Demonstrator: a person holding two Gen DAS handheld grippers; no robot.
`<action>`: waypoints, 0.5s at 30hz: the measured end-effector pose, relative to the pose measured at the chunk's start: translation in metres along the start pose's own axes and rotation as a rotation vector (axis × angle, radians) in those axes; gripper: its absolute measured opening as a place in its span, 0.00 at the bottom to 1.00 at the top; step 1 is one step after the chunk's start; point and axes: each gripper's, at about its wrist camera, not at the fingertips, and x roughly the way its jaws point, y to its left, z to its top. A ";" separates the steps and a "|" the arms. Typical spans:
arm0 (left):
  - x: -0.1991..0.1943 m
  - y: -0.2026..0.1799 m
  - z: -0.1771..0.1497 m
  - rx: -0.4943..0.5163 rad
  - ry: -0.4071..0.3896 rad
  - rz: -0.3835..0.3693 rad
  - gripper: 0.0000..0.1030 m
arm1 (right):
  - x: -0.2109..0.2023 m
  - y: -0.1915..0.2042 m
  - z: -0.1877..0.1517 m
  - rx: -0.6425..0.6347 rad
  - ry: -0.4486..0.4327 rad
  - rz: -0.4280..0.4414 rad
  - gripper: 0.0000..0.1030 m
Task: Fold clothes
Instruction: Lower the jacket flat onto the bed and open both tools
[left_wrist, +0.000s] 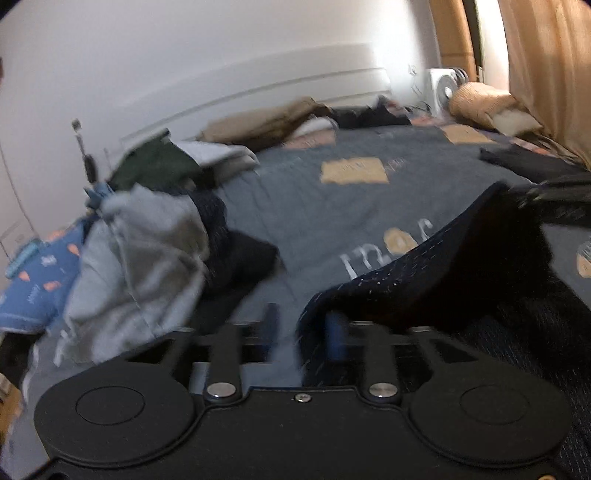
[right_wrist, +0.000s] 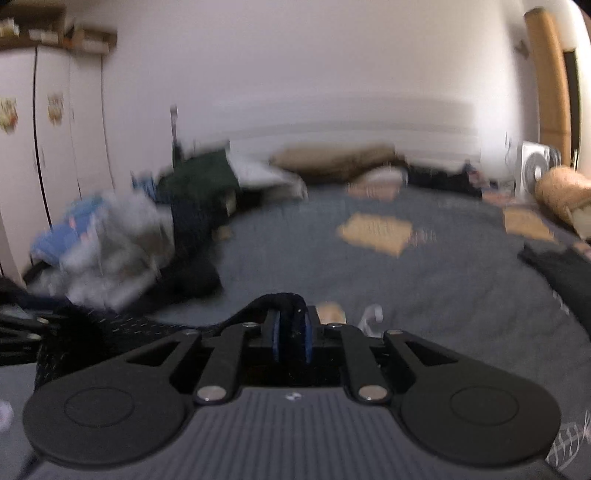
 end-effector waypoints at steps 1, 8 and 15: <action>-0.003 -0.002 -0.003 0.007 -0.010 0.000 0.64 | 0.003 -0.002 -0.005 -0.007 0.033 -0.007 0.19; -0.065 -0.010 -0.031 -0.054 -0.057 -0.009 0.70 | -0.013 -0.017 -0.028 0.027 0.153 -0.055 0.40; -0.102 -0.029 -0.090 -0.162 0.026 -0.065 0.72 | -0.066 -0.008 -0.056 0.075 0.189 -0.023 0.48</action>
